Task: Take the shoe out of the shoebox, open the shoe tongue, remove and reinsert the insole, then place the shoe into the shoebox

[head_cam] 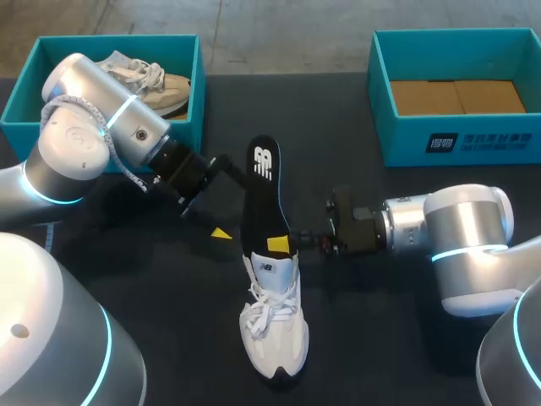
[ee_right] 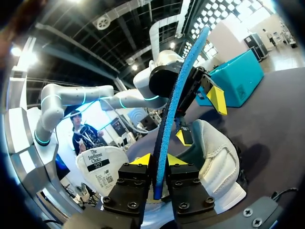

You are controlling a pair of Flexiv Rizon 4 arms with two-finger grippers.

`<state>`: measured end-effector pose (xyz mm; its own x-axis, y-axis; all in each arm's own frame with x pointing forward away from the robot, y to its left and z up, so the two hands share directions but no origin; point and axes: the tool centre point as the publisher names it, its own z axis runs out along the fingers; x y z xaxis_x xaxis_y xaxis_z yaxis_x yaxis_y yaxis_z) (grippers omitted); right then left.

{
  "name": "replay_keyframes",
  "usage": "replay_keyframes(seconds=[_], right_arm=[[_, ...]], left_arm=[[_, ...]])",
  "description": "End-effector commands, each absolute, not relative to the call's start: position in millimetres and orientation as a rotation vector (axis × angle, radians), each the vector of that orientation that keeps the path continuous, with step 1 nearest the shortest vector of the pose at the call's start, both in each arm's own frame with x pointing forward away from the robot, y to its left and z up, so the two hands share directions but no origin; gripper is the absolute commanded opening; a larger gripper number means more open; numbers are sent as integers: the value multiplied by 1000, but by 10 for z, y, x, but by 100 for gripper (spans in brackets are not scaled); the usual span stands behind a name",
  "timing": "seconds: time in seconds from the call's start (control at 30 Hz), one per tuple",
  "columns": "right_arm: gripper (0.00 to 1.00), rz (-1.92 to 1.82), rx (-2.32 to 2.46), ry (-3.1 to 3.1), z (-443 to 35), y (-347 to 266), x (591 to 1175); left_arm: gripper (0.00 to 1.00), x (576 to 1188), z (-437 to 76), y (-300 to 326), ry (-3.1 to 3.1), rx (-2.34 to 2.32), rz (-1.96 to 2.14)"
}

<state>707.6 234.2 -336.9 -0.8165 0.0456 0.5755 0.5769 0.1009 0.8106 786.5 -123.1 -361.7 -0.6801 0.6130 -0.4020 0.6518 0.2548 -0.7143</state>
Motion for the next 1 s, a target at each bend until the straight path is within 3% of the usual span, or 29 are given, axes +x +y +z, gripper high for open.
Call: replay_keyframes(seconds=[0.03, 1.0], right_arm=[[24, -1757, -599, -1982, -3355, 2328, 7086], [31, -1727, -523, -2015, -3216, 2411, 7210]], left_arm=[[100, 7869, -3629, -1234, 2454, 1239, -1432], [100, 7869, -3629, -1234, 2454, 1239, -1432]])
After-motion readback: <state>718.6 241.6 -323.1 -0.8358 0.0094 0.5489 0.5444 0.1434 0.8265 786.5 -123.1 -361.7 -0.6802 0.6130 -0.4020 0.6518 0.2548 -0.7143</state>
